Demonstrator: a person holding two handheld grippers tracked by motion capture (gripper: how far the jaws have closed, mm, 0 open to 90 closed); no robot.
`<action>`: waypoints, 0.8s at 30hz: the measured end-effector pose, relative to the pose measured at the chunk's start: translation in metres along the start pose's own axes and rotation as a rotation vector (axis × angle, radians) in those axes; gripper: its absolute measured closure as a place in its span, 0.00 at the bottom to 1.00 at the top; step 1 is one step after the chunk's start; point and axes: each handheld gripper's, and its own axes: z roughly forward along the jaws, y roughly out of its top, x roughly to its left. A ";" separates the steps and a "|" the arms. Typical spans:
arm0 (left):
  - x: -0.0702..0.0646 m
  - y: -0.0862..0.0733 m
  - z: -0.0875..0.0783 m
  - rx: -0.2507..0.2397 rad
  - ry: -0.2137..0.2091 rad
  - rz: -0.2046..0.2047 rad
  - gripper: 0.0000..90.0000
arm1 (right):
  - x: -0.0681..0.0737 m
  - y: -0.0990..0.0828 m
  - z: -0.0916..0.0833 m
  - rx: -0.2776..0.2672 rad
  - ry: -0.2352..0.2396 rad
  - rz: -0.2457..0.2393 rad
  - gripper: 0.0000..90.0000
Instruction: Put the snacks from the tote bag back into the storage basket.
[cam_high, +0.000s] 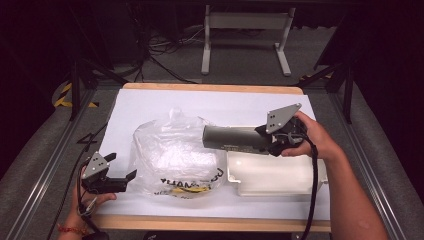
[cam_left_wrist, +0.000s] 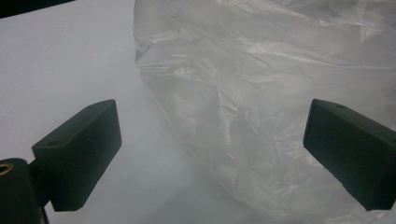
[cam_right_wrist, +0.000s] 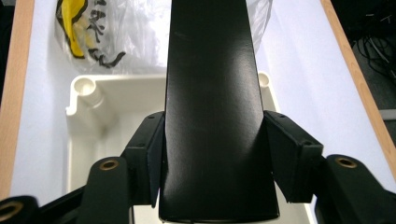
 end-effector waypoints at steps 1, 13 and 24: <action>0.000 0.000 0.000 0.000 0.003 0.002 0.06 | 0.000 -0.003 -0.002 0.006 -0.001 -0.001 0.48; -0.001 -0.004 -0.010 -0.011 0.027 -0.014 0.06 | -0.001 -0.030 -0.023 0.026 -0.030 0.023 0.48; -0.001 -0.009 -0.015 -0.001 0.045 -0.023 0.06 | -0.002 -0.059 -0.034 0.029 -0.029 0.058 0.48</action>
